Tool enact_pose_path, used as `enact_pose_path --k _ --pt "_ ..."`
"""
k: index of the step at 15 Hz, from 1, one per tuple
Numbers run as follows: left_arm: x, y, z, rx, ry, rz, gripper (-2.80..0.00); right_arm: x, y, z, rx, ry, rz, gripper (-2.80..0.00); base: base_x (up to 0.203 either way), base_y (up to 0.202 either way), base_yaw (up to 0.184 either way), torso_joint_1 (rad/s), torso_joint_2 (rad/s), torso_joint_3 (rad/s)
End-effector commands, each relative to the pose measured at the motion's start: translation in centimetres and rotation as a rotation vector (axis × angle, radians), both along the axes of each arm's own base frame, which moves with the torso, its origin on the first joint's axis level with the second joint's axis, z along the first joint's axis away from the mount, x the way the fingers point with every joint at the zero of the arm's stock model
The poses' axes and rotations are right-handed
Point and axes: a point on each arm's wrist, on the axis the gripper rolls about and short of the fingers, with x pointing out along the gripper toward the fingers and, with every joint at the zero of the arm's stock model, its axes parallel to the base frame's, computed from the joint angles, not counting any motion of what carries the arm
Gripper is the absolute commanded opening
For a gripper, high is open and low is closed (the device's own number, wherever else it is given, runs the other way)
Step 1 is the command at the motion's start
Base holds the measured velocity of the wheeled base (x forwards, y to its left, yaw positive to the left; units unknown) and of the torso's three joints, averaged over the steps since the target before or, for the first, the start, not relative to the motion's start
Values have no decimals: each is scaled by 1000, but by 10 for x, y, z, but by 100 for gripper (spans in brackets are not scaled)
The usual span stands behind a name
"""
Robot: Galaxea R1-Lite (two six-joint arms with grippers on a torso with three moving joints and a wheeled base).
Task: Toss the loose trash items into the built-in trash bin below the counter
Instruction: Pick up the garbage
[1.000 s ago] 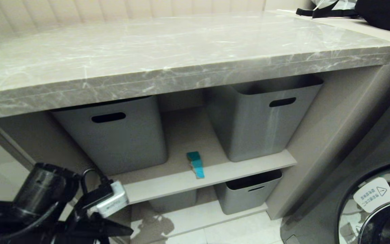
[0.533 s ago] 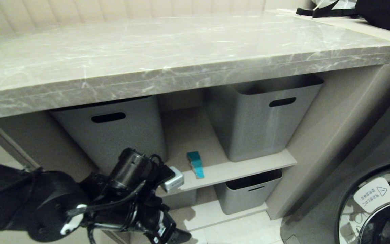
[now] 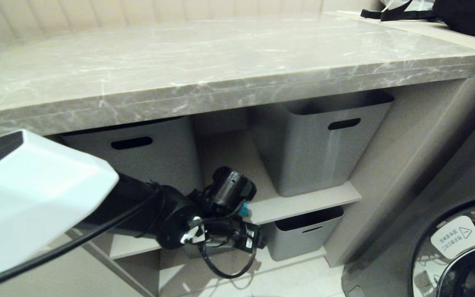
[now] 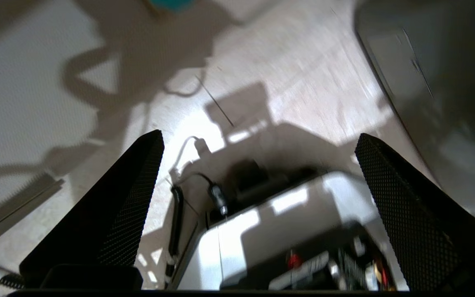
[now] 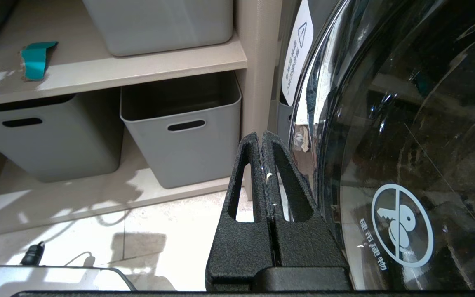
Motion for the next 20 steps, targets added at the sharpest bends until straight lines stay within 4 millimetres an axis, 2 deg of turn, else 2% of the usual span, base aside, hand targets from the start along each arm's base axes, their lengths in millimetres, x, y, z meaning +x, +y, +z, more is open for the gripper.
enact_pose_path --k 1,3,6,13,20 --pt "13 -17 -10 26 -9 47 0 0 0 0 0 -2 0 -280 0 0 0 0 0 0" --pt "27 -33 -9 53 -39 168 0 0 0 0 0 -1 0 -280 0 0 0 0 0 0" --pt "43 -49 -21 126 -109 351 0 0 0 0 0 -1 0 -280 0 0 0 0 0 0" --pt "81 -79 -32 18 -209 512 0 0 0 0 0 0 0 -280 0 0 0 0 0 0" --pt "104 -62 -43 11 -225 624 0 0 0 0 0 0 0 -280 0 0 0 0 0 0"
